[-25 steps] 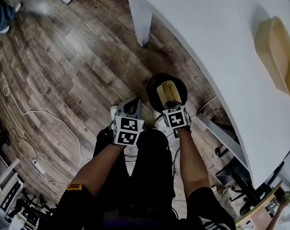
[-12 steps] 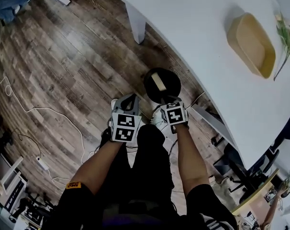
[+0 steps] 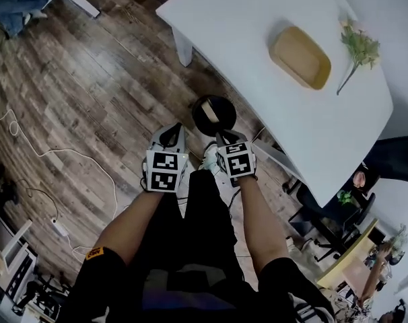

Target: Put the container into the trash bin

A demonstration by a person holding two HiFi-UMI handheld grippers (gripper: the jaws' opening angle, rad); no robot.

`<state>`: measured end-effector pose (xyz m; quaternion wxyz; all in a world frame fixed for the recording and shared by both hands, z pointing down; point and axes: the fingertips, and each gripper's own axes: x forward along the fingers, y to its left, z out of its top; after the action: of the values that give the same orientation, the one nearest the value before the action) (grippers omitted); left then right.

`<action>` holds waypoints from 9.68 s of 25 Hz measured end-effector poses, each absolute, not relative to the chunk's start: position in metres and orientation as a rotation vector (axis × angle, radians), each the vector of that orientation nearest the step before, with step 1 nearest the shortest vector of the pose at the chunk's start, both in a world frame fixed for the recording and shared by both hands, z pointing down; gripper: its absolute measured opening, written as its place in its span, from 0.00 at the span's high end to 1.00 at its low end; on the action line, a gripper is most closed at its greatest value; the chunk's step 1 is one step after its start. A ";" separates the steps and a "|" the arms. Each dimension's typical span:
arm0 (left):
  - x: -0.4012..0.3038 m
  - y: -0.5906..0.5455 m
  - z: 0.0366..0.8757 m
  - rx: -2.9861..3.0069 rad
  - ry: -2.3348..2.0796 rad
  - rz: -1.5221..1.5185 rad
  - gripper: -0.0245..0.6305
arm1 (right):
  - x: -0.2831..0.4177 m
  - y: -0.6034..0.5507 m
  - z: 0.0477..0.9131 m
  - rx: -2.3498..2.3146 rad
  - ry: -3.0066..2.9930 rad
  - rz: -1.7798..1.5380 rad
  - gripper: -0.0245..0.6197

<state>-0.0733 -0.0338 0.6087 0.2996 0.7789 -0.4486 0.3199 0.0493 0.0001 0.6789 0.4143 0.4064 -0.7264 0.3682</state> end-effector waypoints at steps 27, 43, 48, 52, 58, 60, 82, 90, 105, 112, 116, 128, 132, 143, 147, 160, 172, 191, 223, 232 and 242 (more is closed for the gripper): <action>-0.025 -0.022 0.336 2.436 -1.235 0.539 0.95 | 0.052 -0.013 0.340 1.404 -2.170 0.578 0.92; -0.017 -0.031 0.308 2.509 -1.257 0.511 0.95 | 0.056 -0.012 0.314 1.422 -2.207 0.502 0.92; -0.003 -0.027 0.311 2.504 -1.241 0.528 0.95 | 0.069 -0.011 0.317 1.396 -2.202 0.486 0.92; 0.011 -0.028 0.309 2.499 -1.257 0.529 0.95 | 0.088 -0.015 0.315 1.392 -2.201 0.450 0.92; 0.038 -0.027 0.309 2.465 -1.311 0.526 0.95 | 0.119 -0.018 0.320 1.346 -2.191 0.379 0.89; 0.049 -0.025 0.310 2.456 -1.325 0.525 0.95 | 0.130 -0.019 0.325 1.327 -2.182 0.359 0.87; 0.090 -0.159 0.369 2.444 -1.086 0.652 0.95 | 0.175 -0.141 0.391 1.205 -1.831 0.313 0.83; 0.083 -0.212 0.402 2.422 -0.996 0.744 0.95 | 0.172 -0.182 0.423 1.072 -1.723 0.304 0.80; 0.080 -0.227 0.432 2.416 -0.920 0.835 0.95 | 0.178 -0.184 0.469 0.863 -1.583 0.274 0.82; 0.077 -0.214 0.428 2.410 -0.971 0.824 0.95 | 0.180 -0.185 0.468 0.859 -1.599 0.230 0.90; 0.075 -0.200 0.423 2.403 -1.018 0.812 0.95 | 0.179 -0.176 0.455 0.880 -1.640 0.207 0.91; 0.077 -0.124 0.404 2.359 -1.203 0.751 0.95 | 0.180 -0.106 0.413 0.933 -1.814 0.139 0.92; 0.073 -0.090 0.399 2.319 -1.274 0.746 0.95 | 0.177 -0.076 0.399 0.940 -1.890 0.111 0.92; 0.058 -0.030 0.388 2.294 -1.352 0.777 0.95 | 0.157 -0.018 0.386 0.940 -2.034 0.111 0.92; 0.037 -0.024 0.389 2.282 -1.365 0.772 0.95 | 0.137 -0.013 0.382 0.933 -2.047 0.100 0.92; -0.079 -0.014 0.421 2.194 -1.352 0.743 0.95 | 0.017 0.003 0.396 0.839 -2.052 0.174 0.92; -0.120 0.013 0.511 2.162 -1.241 0.857 0.95 | -0.014 0.045 0.529 0.804 -1.977 0.543 0.92; -0.048 0.007 0.718 2.076 -1.111 0.971 0.95 | 0.054 0.024 0.761 0.839 -1.853 0.792 0.91; -0.035 -0.028 0.779 1.998 -1.136 1.033 0.95 | 0.082 -0.034 0.861 0.826 -1.742 0.886 0.80; -0.029 -0.026 0.721 2.045 -1.147 1.006 0.95 | 0.075 -0.024 0.774 0.942 -1.841 0.869 0.86; -0.043 -0.017 0.621 2.092 -1.204 0.927 0.95 | 0.055 -0.012 0.642 1.074 -1.929 0.812 0.91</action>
<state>-0.0429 -0.0168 0.6207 0.2744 0.7779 -0.4480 0.3447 0.0553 -0.0117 0.6417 0.3845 0.4216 -0.7569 0.3185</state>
